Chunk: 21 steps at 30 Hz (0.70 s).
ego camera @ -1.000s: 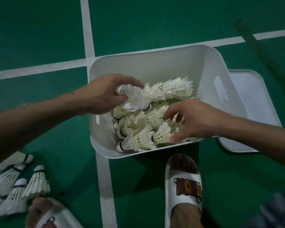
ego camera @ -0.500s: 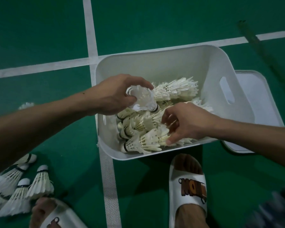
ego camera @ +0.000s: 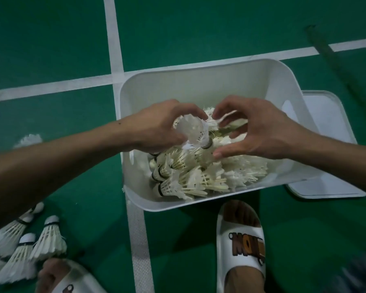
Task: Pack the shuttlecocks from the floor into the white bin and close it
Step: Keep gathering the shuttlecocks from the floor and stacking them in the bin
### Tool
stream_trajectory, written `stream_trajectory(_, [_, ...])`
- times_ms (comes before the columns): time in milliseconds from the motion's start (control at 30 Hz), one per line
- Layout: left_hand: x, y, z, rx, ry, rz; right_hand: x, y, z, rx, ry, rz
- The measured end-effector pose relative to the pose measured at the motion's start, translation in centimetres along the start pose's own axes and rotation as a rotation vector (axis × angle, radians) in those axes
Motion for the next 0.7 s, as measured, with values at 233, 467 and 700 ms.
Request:
stream_trajectory(233, [0.0,-0.4,-0.3,0.029,0.036,0.145,-2.2,-1.4,-0.5,0.118,0.105,0.099])
stream_trajectory(467, [-0.3,0.2,0.1,0.016,0.056,0.284,-1.9,-0.2,-0.7,0.1,0.089,0.085])
stream_trajectory(700, [-0.6,1.0,-0.3,0.137,0.036,0.081,-0.1,2.7,0.0,0.124,0.059,0.06])
Point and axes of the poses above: each hand's wrist, its own z-axis away from the middle knuckle, its own y-axis out of the back of the hand, x = y × z, the point moved 9 cm from there along -z, towards the middle knuckle, and after that the axes turned 1 degree about z, right-handed, at the moved point
